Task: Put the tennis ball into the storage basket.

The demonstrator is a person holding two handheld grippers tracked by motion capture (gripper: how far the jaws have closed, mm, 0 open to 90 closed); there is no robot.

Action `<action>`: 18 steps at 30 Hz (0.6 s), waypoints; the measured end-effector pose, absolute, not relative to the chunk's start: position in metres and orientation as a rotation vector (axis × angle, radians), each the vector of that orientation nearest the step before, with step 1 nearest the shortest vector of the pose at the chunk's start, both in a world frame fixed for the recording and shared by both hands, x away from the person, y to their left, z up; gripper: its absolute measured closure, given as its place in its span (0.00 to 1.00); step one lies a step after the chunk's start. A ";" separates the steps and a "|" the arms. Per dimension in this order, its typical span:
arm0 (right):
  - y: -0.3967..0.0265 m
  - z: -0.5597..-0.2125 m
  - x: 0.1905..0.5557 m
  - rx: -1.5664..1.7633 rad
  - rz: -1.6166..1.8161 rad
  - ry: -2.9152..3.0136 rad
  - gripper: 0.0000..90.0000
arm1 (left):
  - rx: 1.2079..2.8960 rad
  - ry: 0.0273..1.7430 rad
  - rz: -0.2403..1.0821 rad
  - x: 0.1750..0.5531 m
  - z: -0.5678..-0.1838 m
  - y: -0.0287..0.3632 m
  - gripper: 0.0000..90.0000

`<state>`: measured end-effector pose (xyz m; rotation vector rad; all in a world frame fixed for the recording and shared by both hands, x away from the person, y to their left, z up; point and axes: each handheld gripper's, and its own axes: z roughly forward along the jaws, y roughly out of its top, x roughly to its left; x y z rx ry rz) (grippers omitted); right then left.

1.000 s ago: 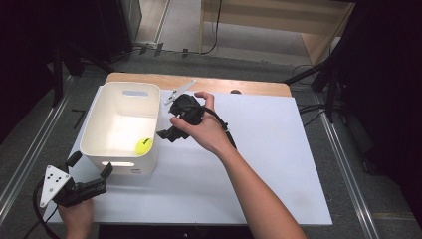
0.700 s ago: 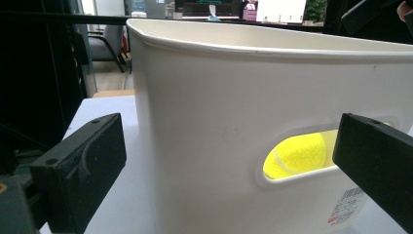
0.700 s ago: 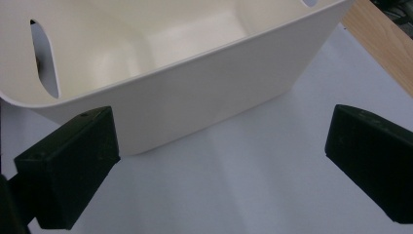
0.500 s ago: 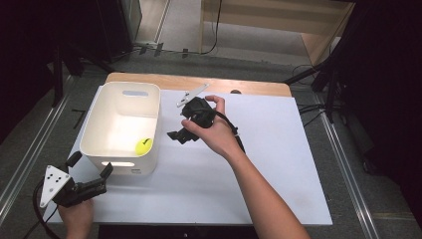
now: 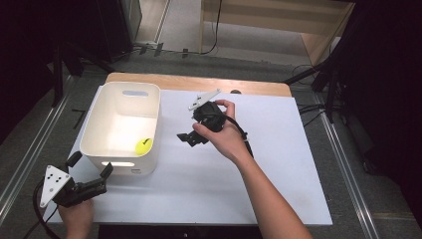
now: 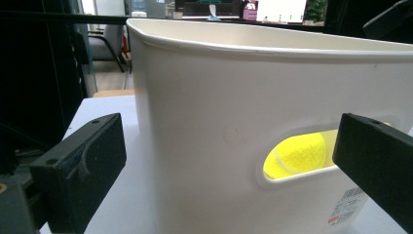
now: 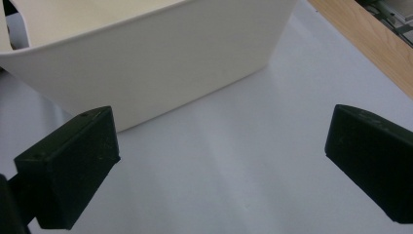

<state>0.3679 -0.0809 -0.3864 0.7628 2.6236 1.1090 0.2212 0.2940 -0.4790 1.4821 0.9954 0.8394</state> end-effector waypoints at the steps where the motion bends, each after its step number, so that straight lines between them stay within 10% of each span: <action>1: -0.081 -0.386 0.368 0.763 1.109 2.624 0.00 | 1.483 0.996 0.840 0.221 -0.479 0.294 0.00; 18: -0.110 -0.402 0.362 0.831 1.112 2.574 0.00 | 1.482 0.996 0.841 0.221 -0.479 0.294 0.00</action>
